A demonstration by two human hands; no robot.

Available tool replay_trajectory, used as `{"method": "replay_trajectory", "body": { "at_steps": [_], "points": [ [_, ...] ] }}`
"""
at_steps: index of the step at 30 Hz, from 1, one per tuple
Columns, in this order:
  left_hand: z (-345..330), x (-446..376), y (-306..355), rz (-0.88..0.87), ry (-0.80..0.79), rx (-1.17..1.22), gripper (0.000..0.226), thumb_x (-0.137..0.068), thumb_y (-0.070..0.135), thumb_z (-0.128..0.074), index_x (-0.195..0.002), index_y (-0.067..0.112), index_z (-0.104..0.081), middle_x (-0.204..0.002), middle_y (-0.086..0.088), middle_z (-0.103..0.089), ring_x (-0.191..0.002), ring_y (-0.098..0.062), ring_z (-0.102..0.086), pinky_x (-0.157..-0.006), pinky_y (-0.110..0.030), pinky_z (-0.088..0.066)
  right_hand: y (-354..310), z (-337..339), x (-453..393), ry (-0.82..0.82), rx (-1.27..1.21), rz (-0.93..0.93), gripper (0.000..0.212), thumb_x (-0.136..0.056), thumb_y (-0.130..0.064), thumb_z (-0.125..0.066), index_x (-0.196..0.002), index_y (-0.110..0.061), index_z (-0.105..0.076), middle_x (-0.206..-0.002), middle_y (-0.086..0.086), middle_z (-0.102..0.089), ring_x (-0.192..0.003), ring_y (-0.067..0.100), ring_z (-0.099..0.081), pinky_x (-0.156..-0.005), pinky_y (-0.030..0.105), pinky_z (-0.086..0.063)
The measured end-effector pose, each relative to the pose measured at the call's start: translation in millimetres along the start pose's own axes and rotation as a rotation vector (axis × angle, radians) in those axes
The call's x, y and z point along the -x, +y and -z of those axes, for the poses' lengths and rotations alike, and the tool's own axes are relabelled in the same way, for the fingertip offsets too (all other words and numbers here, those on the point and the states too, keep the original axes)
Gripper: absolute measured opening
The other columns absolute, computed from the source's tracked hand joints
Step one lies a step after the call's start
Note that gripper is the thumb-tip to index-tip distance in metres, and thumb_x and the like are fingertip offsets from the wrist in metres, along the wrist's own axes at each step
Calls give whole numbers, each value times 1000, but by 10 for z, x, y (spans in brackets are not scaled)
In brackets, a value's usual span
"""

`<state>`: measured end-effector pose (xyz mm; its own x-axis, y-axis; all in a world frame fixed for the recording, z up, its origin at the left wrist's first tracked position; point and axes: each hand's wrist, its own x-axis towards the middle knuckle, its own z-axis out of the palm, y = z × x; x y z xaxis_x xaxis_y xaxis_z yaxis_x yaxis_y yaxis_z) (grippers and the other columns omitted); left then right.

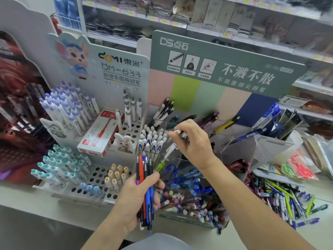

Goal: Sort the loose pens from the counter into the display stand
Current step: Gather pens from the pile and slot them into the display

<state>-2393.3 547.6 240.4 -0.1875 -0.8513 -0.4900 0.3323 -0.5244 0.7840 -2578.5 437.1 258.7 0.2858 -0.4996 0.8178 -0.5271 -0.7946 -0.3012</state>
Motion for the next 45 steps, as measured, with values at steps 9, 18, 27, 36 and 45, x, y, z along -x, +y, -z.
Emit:
{"method": "replay_trajectory", "body": {
  "at_steps": [9, 18, 27, 36, 45],
  "points": [
    [-16, 18, -42, 5, -9, 1, 43, -93, 24, -66, -111, -14, -58, -61, -8, -63, -45, -19, -52, -43, -27, -48, 7, 6, 48, -59, 237, -187, 27, -97, -27, -66, -88, -2, -61, -79, 6, -58, -65, 17, -50, -58, 29, -47],
    [-45, -114, -82, -25, 59, -24, 30, -92, 26, -67, -91, -5, -67, -58, -18, -58, -46, -25, -54, -45, -30, -50, -47, 56, 152, -183, 236, -287, 21, -86, -22, -80, -92, -4, -73, -86, 6, -65, -67, 19, -59, -64, 28, -50],
    [-197, -278, -212, -194, 201, -275, 20, -85, 14, -78, -98, 8, -64, -67, -16, -70, -50, -28, -61, -51, -35, -55, -19, 66, 193, -75, 304, -315, 9, -88, -11, -79, -91, -5, -74, -86, 4, -67, -68, 8, -56, -66, 16, -48],
    [-388, -448, -351, -389, 480, -577, 32, -73, 29, -87, -83, 21, -58, -69, 3, -65, -57, -5, -63, -56, -22, -50, -136, 99, 199, -176, 186, -463, 32, -85, -28, -81, -105, -7, -67, -99, 3, -62, -83, 6, -52, -79, 11, -42],
    [-448, -593, -350, -473, 544, -553, 26, -75, 28, -86, -76, 27, -60, -64, 5, -64, -64, -1, -60, -56, -11, -43, -170, 150, 196, -424, 103, -546, 42, -80, -14, -86, -117, -11, -66, -110, 1, -60, -94, 10, -57, -89, 21, -47]
  ]
}}
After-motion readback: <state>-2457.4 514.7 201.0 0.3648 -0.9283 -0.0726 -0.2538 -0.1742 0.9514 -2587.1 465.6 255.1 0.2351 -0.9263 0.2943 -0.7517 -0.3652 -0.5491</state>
